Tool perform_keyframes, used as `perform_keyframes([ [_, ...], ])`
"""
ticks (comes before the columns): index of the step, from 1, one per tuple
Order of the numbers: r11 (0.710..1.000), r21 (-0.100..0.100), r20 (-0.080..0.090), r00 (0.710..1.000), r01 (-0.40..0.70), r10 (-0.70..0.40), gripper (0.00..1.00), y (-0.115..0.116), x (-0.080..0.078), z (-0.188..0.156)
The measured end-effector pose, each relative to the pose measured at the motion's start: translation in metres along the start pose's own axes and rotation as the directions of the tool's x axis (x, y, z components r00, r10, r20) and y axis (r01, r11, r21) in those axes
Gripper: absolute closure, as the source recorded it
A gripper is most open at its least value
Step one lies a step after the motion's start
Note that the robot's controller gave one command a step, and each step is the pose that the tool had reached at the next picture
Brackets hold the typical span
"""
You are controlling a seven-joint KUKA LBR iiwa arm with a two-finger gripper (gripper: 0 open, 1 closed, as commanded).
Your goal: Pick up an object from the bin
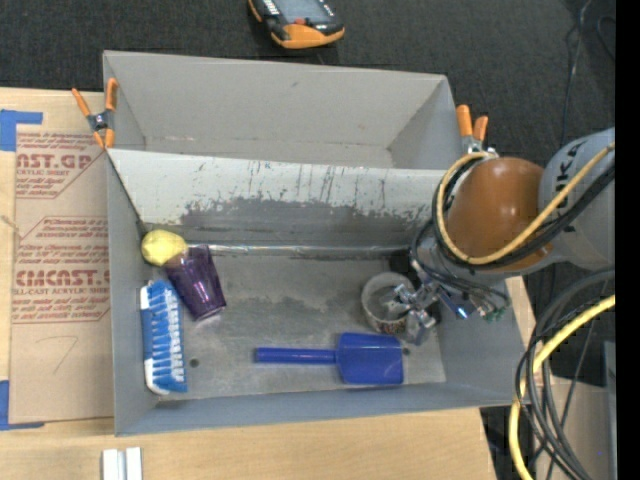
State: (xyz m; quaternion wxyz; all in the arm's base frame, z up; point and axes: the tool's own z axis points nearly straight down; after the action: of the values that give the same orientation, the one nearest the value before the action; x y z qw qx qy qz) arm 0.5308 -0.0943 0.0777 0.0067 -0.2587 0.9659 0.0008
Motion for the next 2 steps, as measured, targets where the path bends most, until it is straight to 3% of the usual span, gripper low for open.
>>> perform_keyframes([
  [2,1.0,0.0,0.002,1.0,-0.01,0.01,1.0,-0.0025,0.009,-0.0016],
])
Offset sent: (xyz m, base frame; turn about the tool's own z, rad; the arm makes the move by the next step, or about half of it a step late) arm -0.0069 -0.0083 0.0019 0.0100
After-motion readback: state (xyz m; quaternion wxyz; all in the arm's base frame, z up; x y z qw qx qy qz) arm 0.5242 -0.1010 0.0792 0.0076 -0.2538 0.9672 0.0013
